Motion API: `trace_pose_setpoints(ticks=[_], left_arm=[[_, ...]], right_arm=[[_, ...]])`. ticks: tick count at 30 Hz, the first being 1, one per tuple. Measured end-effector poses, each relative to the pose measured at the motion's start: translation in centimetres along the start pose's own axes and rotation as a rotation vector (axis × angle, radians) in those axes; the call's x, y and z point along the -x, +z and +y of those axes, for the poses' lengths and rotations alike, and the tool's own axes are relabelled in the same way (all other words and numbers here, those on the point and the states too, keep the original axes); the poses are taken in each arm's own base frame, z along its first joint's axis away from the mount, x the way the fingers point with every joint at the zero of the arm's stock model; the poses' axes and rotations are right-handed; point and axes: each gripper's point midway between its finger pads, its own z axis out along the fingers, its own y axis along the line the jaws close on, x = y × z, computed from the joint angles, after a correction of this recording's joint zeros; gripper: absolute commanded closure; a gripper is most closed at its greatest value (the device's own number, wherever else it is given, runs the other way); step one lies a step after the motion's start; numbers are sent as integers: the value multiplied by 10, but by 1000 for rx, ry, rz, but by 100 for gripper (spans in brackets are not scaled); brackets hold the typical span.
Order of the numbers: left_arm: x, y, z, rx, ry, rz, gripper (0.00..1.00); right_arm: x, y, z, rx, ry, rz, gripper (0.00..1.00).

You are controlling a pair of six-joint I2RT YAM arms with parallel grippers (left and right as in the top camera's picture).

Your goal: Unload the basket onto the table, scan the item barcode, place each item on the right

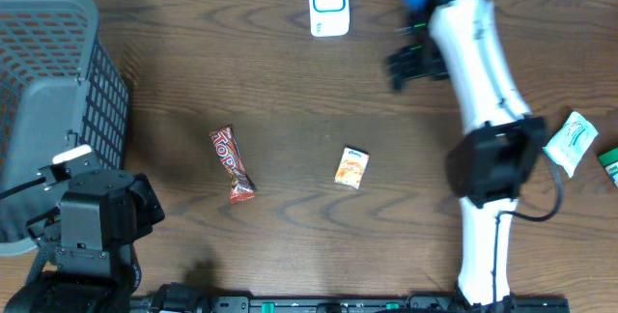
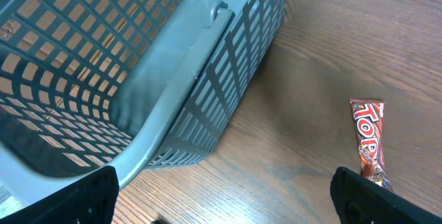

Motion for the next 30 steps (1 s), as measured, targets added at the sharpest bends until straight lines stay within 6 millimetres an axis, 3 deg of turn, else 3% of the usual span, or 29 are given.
trace_pose_setpoints(ticks=[2, 6, 10, 16, 28, 30], left_arm=[[0, 0, 0, 0, 0, 0, 2], [0, 0, 0, 0, 0, 0, 2], [0, 0, 0, 0, 0, 0, 2], [0, 0, 0, 0, 0, 0, 2], [0, 0, 0, 0, 0, 0, 2], [0, 0, 0, 0, 0, 0, 2]], right_arm=[[-6, 2, 46, 50, -185, 17, 1], [-33, 17, 108, 94, -438, 100, 1], [-64, 36, 139, 113, -577, 204, 1], [-91, 62, 152, 103, -662, 303, 1], [-85, 123, 145, 37, -673, 269, 1], [-84, 126, 139, 1, -663, 260, 7]])
